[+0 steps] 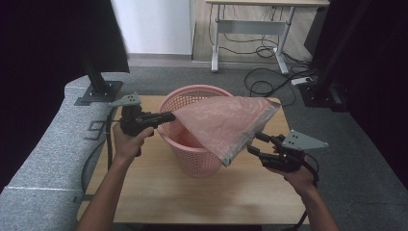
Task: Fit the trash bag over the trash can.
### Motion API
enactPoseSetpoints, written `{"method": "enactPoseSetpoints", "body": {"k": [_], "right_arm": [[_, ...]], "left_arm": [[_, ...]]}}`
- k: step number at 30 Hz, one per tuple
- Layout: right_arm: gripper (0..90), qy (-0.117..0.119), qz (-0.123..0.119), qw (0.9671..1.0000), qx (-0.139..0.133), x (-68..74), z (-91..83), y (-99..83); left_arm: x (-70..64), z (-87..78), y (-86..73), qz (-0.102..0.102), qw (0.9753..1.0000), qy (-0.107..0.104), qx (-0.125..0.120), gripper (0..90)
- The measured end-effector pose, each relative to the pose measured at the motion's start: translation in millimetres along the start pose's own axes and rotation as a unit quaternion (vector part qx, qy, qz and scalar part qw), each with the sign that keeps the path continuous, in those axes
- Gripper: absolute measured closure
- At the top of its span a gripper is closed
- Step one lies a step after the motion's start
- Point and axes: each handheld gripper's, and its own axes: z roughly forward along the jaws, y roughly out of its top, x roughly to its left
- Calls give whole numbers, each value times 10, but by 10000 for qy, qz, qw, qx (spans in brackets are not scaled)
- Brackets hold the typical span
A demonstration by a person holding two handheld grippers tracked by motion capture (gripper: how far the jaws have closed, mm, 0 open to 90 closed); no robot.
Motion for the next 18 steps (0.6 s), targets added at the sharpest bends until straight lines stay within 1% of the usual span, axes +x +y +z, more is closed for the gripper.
{"method": "enactPoseSetpoints", "body": {"k": [1, 3, 4, 6, 7, 10, 11, 13, 14, 16, 17, 18], "right_arm": [[386, -42, 62, 10000, 55, 5, 35, -23], [368, -86, 85, 9999, 100, 3, 72, -57], [357, -35, 171, 9998, 77, -6, 92, -84], [332, -49, 220, 9997, 111, -13, 122, -117], [332, -8, 236, 9997, 107, -18, 139, -137], [342, 67, 219, 9997, 40, -9, 154, -131], [357, 118, 192, 9997, 4, -1, 154, -116], [368, 131, 104, 9999, -10, 26, 151, -65], [389, 149, 72, 9999, -10, 35, 147, -48], [472, 154, -33, 9999, -25, 59, 131, -8], [554, 170, -83, 9998, -47, 67, 120, 7], [600, 223, -153, 9996, -91, 73, 109, 19]], "left_arm": [[0, 0, -2, 2, 10000, 0, 3, 897], [5, -5, -6, -6, 10000, -3, 3, 897], [8, -6, -7, -9, 10000, -3, 5, 897], [17, -15, -11, -20, 10000, -6, 5, 897], [21, -17, -12, -23, 10000, -4, 7, 897], [30, -16, -18, -28, 10000, -10, 13, 897], [29, -13, -20, -33, 10000, -12, 14, 897], [26, -10, -21, -32, 10000, -14, 13, 897], [24, -9, -21, -27, 10000, -16, 11, 896], [22, -7, -17, -25, 10000, -22, 18, 895], [21, -5, -15, -28, 10000, -34, 17, 892], [19, -1, -12, -31, 10000, -50, 24, 886]]}}
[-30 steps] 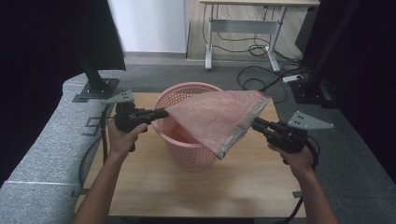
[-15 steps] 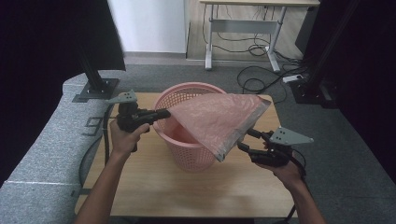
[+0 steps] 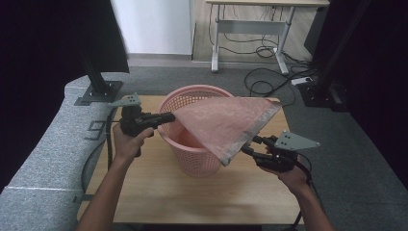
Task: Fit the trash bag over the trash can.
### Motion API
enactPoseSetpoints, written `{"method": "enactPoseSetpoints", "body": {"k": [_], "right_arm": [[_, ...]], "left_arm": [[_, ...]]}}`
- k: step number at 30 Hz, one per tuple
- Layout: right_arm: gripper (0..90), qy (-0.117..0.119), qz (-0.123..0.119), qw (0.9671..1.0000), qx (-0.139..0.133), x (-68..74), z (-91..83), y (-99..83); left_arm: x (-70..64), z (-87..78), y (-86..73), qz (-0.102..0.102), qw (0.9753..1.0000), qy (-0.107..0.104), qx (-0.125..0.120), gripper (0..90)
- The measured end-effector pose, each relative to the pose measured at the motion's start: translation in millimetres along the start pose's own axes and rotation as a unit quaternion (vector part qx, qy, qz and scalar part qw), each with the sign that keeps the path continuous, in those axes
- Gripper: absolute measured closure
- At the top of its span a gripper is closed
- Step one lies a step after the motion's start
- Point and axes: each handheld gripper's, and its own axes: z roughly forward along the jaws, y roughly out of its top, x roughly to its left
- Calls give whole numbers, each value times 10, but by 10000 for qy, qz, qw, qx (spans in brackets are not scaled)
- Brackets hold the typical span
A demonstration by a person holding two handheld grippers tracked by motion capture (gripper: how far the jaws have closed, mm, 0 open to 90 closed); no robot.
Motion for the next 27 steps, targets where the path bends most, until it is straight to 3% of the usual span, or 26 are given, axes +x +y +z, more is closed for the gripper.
{"method": "enactPoseSetpoints", "body": {"k": [4, 9, 11, 15, 18, 22, 27], "right_arm": [[743, 46, -18, 9999, -132, -10, -49, 52], [888, -91, 94, 9998, -157, -56, -105, 112], [892, -151, 147, 9997, -107, -78, -116, 129], [894, -217, 234, 9995, -27, -132, -149, 132], [895, -273, 290, 9992, -12, -166, -158, 131], [895, -233, 327, 9992, -20, -170, -123, 135], [894, -212, 222, 9995, 49, -122, -32, 165]], "left_arm": [[-21, -1, 10, 184, 9998, -13, -8, 815], [-35, -15, 19, 356, 9993, -52, -83, 619], [-55, -31, 14, 360, 9993, -89, -86, 552], [-128, -112, -13, 459, 9984, 209, -248, 383], [-159, -147, -12, 407, 9985, 244, -285, 352], [-226, -76, 22, 428, 9986, 224, -206, 317], [-297, 72, 138, 389, 9979, 486, -148, 239]]}}
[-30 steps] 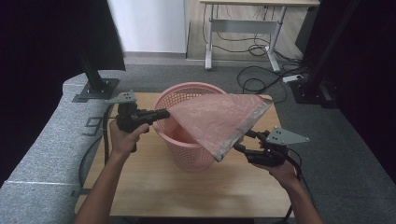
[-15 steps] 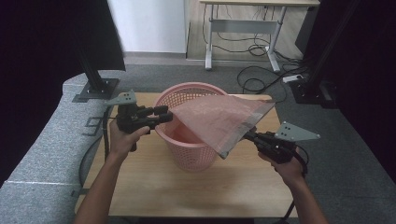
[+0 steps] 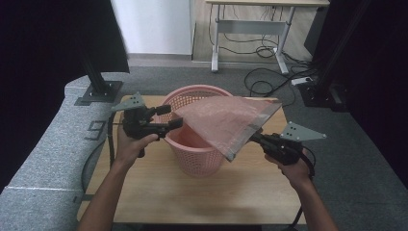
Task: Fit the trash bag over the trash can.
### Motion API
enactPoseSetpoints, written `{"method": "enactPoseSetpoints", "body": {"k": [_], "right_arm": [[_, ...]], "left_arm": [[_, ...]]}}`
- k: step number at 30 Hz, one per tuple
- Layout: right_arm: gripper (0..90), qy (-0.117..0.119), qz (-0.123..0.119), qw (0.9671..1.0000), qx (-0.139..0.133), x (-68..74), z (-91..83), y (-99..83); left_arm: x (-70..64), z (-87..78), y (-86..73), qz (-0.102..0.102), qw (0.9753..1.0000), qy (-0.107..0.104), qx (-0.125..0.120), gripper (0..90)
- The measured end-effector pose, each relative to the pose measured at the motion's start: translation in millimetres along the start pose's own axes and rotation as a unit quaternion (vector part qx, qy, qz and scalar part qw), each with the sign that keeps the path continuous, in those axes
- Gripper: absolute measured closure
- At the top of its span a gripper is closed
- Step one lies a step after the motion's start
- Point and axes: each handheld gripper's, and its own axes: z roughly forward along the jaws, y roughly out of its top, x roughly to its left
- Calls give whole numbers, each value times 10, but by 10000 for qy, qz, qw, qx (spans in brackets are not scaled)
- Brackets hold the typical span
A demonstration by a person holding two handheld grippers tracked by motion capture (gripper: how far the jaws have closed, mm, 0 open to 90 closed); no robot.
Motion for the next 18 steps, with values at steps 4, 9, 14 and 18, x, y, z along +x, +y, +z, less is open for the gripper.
{"method": "enactPoseSetpoints", "body": {"k": [4, 9, 14, 18], "right_arm": [[894, 40, -65, 10000, 7, 27, 45, 36], [894, 114, -87, 9999, -22, 52, 75, 59], [895, 73, -111, 9999, -3, 49, 80, 58], [898, -37, -46, 10000, -36, 5, 60, 52]], "left_arm": [[-10, 113, 42, -49, 9995, 268, 136, 333], [-2, 212, 3, -52, 9990, 363, 275, 633], [64, 202, -29, -200, 9995, 42, 242, 844], [114, 163, -31, -326, 9991, -231, 127, 886]]}}
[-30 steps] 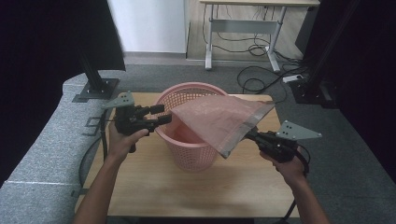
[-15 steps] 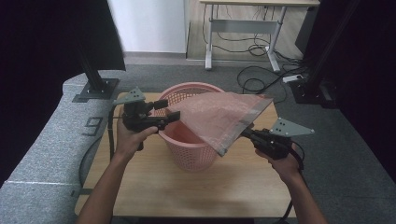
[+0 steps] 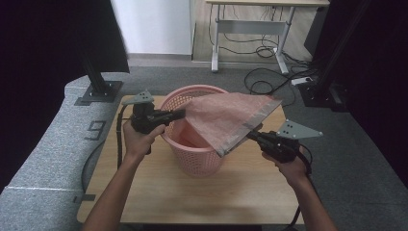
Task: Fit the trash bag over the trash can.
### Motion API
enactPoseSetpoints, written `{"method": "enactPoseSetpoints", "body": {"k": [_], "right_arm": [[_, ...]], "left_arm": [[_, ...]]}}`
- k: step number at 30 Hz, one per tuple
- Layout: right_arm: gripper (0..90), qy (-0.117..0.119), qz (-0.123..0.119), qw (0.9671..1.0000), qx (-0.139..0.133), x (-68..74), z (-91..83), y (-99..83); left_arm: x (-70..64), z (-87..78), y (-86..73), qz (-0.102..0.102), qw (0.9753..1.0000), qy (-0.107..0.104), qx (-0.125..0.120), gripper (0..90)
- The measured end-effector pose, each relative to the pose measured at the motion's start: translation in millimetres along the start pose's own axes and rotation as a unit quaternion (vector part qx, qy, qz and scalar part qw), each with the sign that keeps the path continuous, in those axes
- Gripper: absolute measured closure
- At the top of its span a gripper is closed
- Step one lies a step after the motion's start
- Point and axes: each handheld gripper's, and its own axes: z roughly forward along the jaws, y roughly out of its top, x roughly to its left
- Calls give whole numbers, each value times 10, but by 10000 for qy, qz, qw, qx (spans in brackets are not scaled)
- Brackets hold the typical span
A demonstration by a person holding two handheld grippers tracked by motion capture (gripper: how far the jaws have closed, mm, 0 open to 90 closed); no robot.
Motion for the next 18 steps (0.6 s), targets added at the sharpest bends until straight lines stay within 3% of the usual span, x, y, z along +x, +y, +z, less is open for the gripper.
{"method": "enactPoseSetpoints", "body": {"k": [18], "right_arm": [[899, -472, 135, 9987, 148, -220, 16, 322]], "left_arm": [[-51, -127, 147, 137, 9992, -377, 47, 890]]}}
